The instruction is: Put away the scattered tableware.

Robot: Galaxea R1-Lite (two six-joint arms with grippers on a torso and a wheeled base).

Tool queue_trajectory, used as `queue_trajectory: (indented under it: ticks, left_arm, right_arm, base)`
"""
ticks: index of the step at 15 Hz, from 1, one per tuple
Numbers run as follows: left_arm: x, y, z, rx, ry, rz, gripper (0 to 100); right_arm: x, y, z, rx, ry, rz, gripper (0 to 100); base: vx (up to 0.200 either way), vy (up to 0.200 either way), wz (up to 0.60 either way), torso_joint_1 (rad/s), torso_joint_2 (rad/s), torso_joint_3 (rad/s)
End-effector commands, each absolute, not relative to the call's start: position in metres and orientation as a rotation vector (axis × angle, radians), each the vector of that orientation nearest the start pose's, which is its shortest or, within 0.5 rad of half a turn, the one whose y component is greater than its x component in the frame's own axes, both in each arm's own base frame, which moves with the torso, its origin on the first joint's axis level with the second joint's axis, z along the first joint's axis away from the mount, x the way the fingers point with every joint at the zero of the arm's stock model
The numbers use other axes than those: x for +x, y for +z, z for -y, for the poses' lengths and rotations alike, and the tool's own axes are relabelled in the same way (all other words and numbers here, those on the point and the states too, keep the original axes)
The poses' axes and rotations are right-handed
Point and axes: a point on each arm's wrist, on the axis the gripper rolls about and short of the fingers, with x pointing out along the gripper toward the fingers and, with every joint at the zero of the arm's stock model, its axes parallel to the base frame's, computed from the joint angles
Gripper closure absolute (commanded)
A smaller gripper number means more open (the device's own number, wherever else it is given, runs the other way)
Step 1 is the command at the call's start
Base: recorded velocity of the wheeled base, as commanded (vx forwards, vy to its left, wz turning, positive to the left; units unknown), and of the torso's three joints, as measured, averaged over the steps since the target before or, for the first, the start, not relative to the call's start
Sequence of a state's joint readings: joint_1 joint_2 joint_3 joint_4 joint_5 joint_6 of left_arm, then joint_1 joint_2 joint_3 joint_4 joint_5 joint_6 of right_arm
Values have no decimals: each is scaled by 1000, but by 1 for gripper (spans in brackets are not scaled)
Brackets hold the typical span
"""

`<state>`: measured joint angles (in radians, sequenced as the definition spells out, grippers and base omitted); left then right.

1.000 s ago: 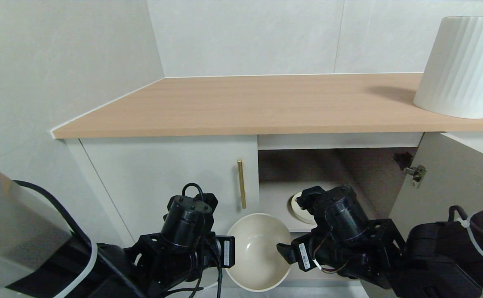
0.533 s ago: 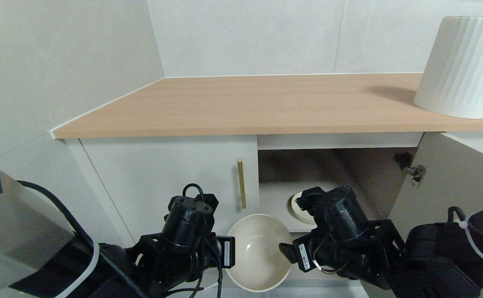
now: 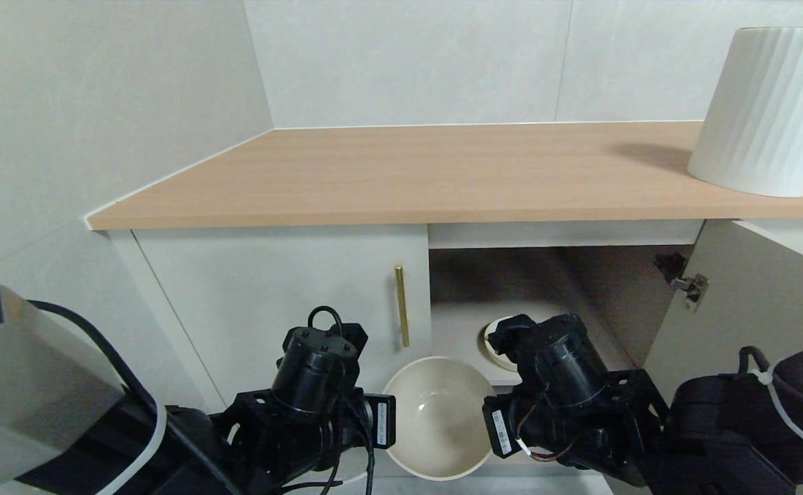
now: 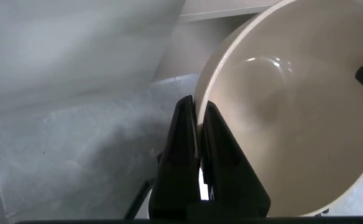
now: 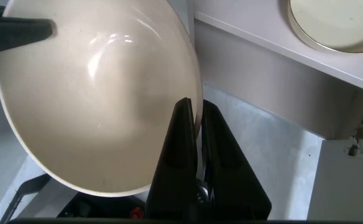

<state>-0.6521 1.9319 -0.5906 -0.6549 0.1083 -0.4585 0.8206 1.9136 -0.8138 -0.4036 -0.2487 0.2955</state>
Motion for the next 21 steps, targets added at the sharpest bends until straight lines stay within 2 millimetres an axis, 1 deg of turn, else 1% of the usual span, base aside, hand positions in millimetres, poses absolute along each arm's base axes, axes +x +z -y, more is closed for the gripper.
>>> queue_trajectory:
  ticks: [1,8,9,11,13,16,18,21]
  left_arm:
    - [239,62,179,-172,-357,-746,100]
    - [238,65,179,-174,-359,-737,100]
    - [239,65,178,-175,-357,-737,0]
    - [239,65,178,-175,-357,-737,0]
    - [239,65,178,-175,-357,-737,0]
    - [238,66,178,-176,-358,-736,0]
    - [239,66,178,-177,-359,-733,0]
    - [238,66,178,-176,-358,-734,0]
  right_arm:
    - [226,95,-234,-84,449,-679,100]
    - [226,93,-234,-89,447,-687,100]
    - [226,92,-234,-89,447,-688,100]
    - [226,91,-234,-92,444,-694,100]
    - [227,82,-233,-107,435,-717,100]
    - [233,75,-229,-115,412,-736,100]
    - [243,68,-222,-115,374,-757,100]
    - [270,48,-205,-89,281,-803,100]
  base:
    - [0,0,0,0,0,0]
    - [0,0,0,0,0,0]
    - [0,0,0,0,0,0]
    - [0,0,0,0,0,0]
    - [0,0,0,0,0,0]
    - [0,0,0,0,0,0]
    - [0,0,0,0,0,0]
    - [0,0,0,0,0,0]
